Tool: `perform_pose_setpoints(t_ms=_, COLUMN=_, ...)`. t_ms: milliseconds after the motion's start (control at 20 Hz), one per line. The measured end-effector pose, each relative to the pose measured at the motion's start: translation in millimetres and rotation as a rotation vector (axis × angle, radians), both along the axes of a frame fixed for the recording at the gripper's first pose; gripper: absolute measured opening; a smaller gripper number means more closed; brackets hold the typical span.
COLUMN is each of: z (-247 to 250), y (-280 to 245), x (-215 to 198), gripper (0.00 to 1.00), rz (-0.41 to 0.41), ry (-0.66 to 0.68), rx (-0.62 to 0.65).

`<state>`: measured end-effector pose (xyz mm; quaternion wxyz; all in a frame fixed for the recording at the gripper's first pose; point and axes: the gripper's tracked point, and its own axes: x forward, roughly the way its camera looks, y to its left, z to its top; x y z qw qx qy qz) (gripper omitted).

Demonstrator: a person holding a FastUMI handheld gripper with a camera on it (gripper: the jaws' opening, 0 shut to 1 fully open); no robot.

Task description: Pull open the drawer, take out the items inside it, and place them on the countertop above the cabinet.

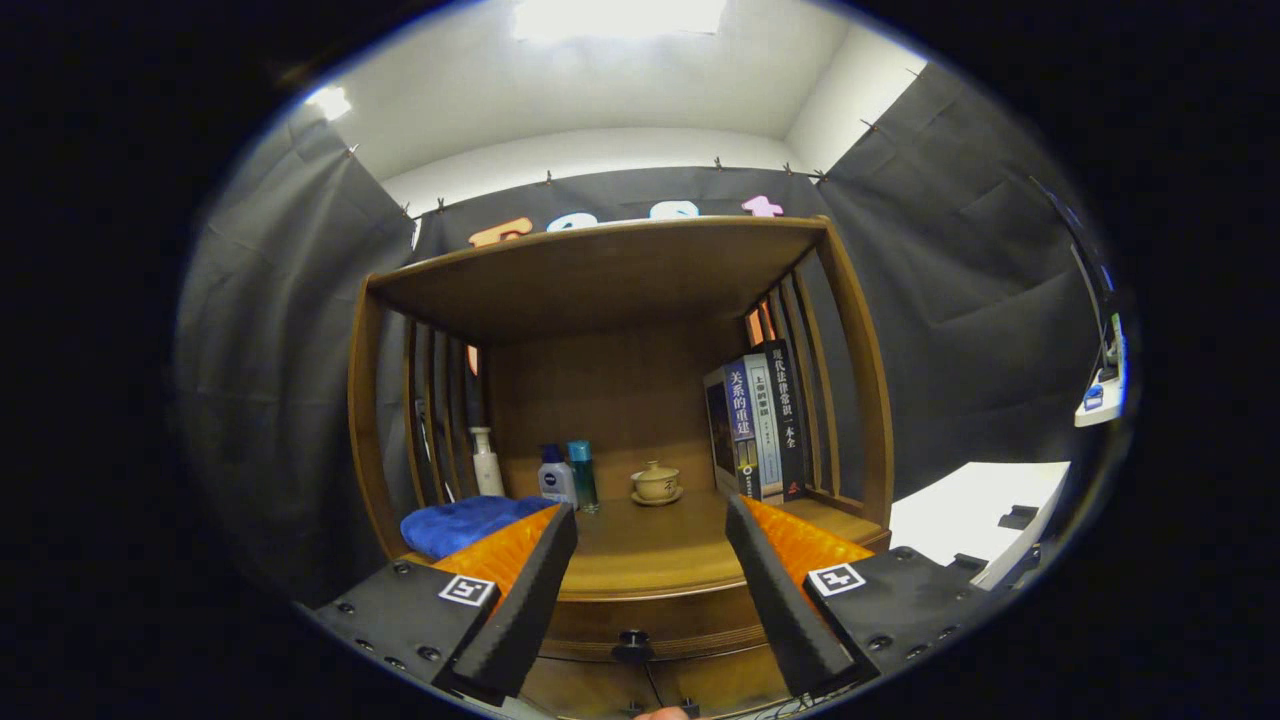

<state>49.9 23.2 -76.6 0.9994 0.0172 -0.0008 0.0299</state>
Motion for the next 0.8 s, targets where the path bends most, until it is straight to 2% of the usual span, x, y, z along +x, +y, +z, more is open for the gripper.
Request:
perform_pose_setpoints(t_ms=100, z=-20, y=11, x=4, gripper=0.98, rz=0.035, ry=0.025, rx=0.01)
perform_pose_setpoints(t_ms=400, z=-98, y=6, x=16, gripper=0.98, rz=0.028, ry=0.111, rx=-0.091)
perform_pose_setpoints(t_ms=800, z=-174, y=13, x=28, gripper=0.98, rz=0.037, ry=0.211, rx=-0.093)
